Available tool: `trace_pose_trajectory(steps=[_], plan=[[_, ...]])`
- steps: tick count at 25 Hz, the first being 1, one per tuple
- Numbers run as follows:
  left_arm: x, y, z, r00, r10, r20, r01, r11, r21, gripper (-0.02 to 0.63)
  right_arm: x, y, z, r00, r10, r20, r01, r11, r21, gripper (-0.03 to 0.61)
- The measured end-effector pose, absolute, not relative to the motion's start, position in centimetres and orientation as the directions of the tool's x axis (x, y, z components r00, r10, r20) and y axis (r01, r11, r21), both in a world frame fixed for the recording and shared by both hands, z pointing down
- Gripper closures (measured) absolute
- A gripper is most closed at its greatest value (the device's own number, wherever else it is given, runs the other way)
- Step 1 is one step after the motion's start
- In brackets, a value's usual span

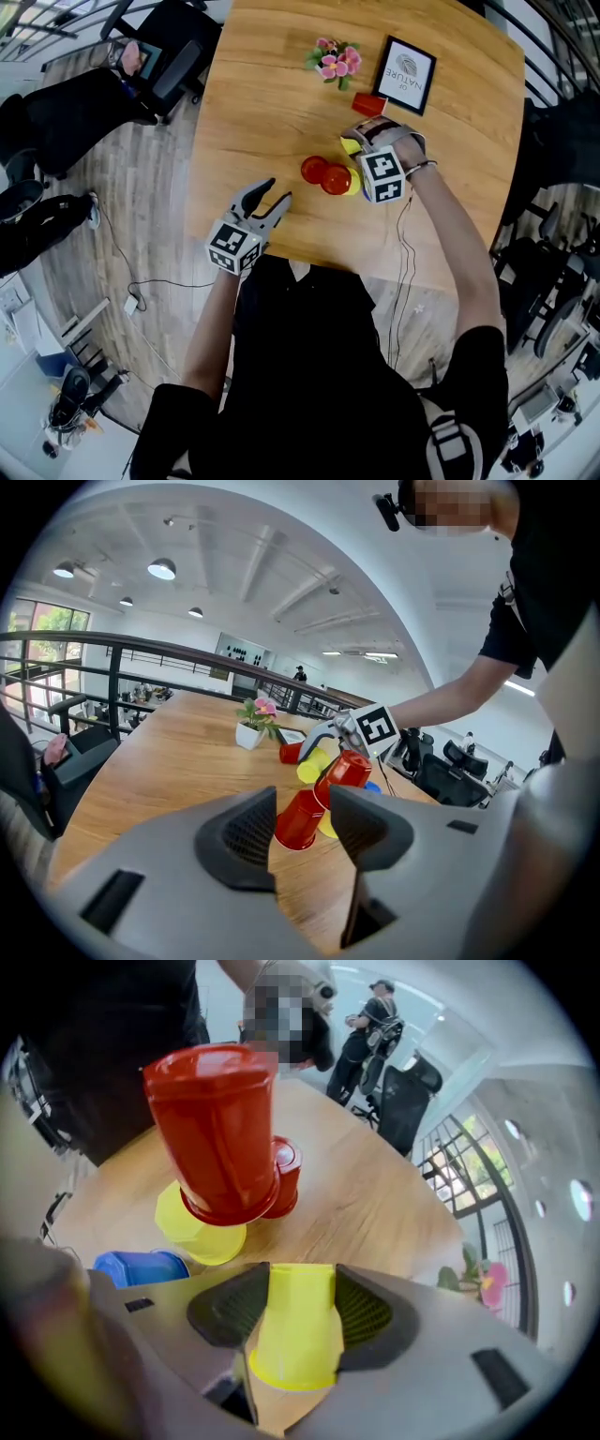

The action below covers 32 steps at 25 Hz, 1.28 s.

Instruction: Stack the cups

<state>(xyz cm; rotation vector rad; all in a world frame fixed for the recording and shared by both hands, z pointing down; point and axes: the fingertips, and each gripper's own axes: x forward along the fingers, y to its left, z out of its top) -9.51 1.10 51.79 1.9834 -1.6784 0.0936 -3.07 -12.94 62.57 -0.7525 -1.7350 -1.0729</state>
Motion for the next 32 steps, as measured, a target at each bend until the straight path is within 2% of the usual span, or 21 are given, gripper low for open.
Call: trace_pose_trajectory(steps=[4, 10, 19, 26, 32], plan=[[-9.3, 0.8, 51.3, 0.240, -0.897, 0.372, -0.932, -0.105, 0.346, 0.414, -2.7, -13.5, 61.4, -0.450, 0.047, 0.892, 0.740, 0.579, 0.343, 0.345], [-9.2, 0.3, 51.0, 0.270, -0.892, 0.363, -0.929, -0.142, 0.342, 0.414, -2.1, -15.1, 59.3, -0.538, 0.007, 0.843, 0.579, 0.729, 0.364, 0.345], [-8.2, -0.7, 50.3, 0.355, -0.863, 0.360, -0.912, -0.235, 0.337, 0.414, -0.9, -17.1, 53.3, -0.743, -0.096, 0.662, 0.153, 0.939, 0.307, 0.347], [-7.2, -1.2, 50.3, 0.428, -0.831, 0.355, -0.887, -0.310, 0.342, 0.414, 1.6, -18.1, 49.8, -0.856, -0.278, 0.435, -0.254, 0.960, 0.114, 0.345], [-6.7, -1.2, 50.4, 0.484, -0.802, 0.350, -0.861, -0.367, 0.352, 0.414, 4.1, -16.2, 50.2, -0.838, -0.397, 0.376, -0.425, 0.905, 0.008, 0.344]])
